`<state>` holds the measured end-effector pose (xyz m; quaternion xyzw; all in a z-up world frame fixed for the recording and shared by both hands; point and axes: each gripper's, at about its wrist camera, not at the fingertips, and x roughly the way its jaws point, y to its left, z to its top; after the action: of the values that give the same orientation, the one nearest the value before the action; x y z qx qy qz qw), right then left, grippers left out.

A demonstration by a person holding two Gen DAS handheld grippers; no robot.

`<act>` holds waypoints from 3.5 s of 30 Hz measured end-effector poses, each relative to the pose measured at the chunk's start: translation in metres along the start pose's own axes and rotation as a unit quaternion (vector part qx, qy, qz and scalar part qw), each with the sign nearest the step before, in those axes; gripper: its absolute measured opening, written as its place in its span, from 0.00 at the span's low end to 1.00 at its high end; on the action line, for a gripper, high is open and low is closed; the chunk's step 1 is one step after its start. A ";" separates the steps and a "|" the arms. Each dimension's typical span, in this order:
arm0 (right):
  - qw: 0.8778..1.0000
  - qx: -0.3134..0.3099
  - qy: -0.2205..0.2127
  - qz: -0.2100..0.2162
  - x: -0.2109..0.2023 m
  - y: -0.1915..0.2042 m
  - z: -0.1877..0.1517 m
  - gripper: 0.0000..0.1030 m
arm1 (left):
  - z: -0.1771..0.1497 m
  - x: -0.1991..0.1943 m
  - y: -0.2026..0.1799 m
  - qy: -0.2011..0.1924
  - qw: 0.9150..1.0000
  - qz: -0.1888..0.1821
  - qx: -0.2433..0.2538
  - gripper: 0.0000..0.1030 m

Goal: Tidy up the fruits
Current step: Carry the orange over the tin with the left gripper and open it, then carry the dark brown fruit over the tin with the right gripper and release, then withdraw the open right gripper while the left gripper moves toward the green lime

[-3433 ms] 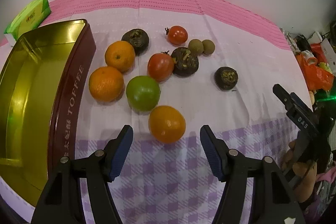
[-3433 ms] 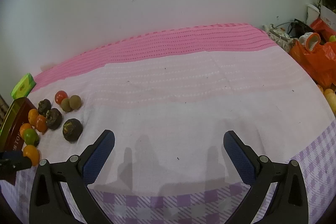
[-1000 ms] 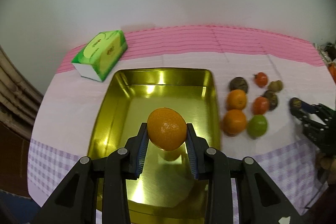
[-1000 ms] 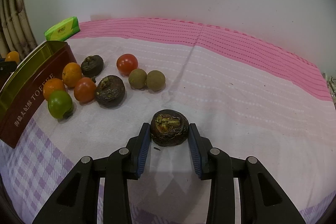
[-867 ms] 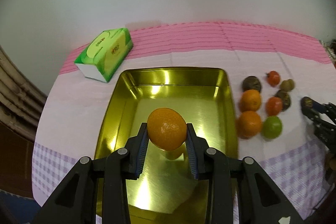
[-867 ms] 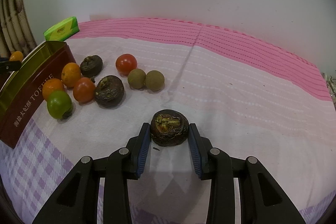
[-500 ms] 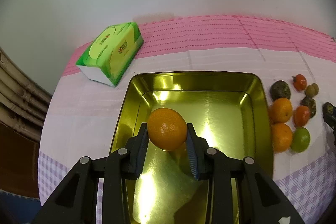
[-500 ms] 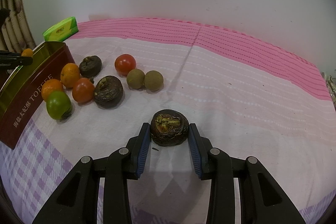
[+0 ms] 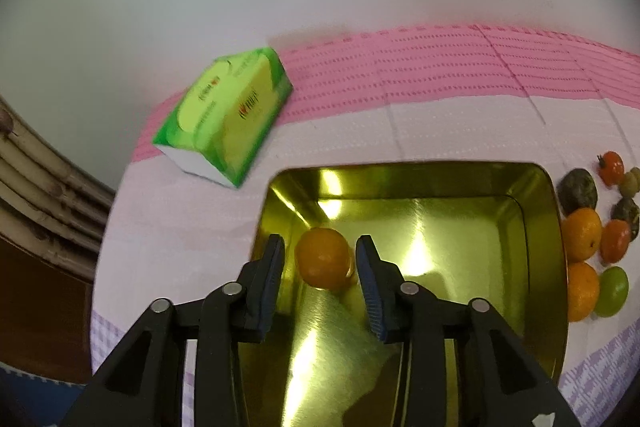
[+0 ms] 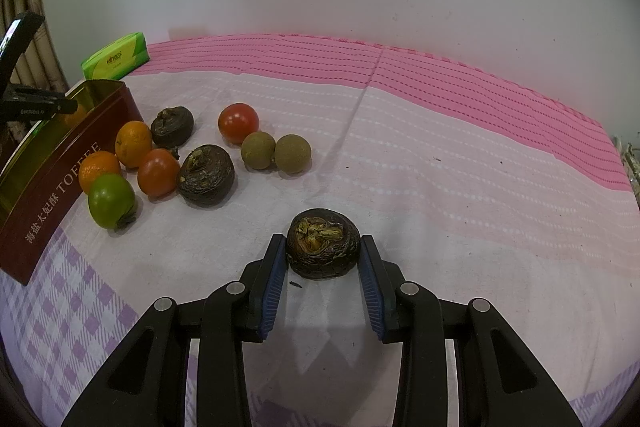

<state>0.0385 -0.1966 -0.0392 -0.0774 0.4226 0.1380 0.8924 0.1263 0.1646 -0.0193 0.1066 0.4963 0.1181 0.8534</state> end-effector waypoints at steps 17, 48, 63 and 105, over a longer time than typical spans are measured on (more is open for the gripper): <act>0.999 0.029 0.005 0.021 -0.004 -0.008 0.001 0.36 | -0.105 -0.132 0.041 -0.042 0.987 -0.077 -0.135 0.87; 0.982 -0.091 0.002 0.166 -0.045 0.218 0.105 0.36 | -0.175 -0.152 0.055 -0.055 0.989 -0.006 -0.134 0.90; 0.984 -0.094 0.075 0.129 0.029 0.248 0.128 0.36 | -0.176 -0.134 0.067 -0.012 0.990 0.000 -0.143 0.90; 0.985 -0.034 -0.016 0.168 -0.019 0.236 0.121 0.37 | -0.182 -0.124 0.063 0.012 0.990 -0.006 -0.139 0.90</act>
<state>0.0416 0.0552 0.0471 -0.0335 0.4102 0.3013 0.8602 -0.0981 0.1984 0.0136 -0.0176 0.4856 0.1825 0.8547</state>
